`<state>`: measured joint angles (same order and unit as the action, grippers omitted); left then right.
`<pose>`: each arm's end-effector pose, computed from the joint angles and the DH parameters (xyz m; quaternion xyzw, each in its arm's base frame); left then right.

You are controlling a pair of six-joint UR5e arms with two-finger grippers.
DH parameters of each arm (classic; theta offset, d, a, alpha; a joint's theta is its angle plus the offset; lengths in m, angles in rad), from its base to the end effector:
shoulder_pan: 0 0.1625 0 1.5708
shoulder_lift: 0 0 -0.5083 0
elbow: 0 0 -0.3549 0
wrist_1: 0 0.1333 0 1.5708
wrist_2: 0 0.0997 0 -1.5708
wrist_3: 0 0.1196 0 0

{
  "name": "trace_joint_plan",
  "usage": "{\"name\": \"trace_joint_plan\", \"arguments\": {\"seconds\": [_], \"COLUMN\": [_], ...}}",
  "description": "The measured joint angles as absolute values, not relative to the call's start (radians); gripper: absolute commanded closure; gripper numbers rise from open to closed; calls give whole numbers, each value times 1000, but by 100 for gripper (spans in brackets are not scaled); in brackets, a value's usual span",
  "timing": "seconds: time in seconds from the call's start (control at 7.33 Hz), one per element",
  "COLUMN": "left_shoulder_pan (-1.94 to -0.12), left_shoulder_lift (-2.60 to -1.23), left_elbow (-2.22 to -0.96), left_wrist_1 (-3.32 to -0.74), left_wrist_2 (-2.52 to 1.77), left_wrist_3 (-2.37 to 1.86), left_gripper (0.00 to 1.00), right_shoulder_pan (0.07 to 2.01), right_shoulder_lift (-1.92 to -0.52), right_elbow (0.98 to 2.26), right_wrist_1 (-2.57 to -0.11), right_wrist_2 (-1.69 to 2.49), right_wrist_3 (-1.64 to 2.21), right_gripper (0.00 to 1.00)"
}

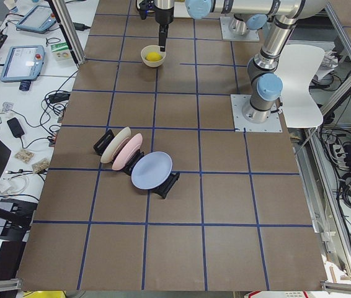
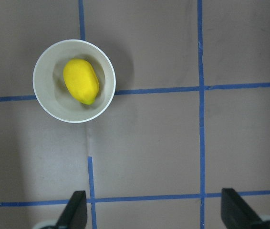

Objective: Place bowl and put lemon in it

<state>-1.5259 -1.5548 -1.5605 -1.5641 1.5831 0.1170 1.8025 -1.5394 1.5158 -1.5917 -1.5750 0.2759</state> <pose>-0.1115 -0.4557 0.5638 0.0359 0.9992 -0.0159 0.0075 0.2385 -0.4325 0.5639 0.0221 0.9995 -0.0221 0.0036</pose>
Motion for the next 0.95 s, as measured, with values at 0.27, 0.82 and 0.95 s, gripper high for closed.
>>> {"name": "trace_joint_plan", "arguments": {"seconds": [0.27, 0.82, 0.95], "left_shoulder_pan": [-1526, -1526, -1526], "left_shoulder_lift": [-1555, -1557, -1557], "left_elbow": [-1559, -1560, -1561], "left_wrist_1": [-1564, -1565, -1565], "left_wrist_2": [1583, 1582, 1582], "left_wrist_3": [115, 114, 114], "left_gripper": [0, 0, 0], "right_shoulder_pan": [1721, 1626, 1625], "right_shoulder_lift": [-1563, -1575, -1575], "right_elbow": [1529, 1534, 1535], "right_wrist_1": [-1553, -1598, -1599], "right_wrist_2": [-1568, -1560, -1560], "right_wrist_3": [239, 186, 183], "right_gripper": [0, 0, 0]}}
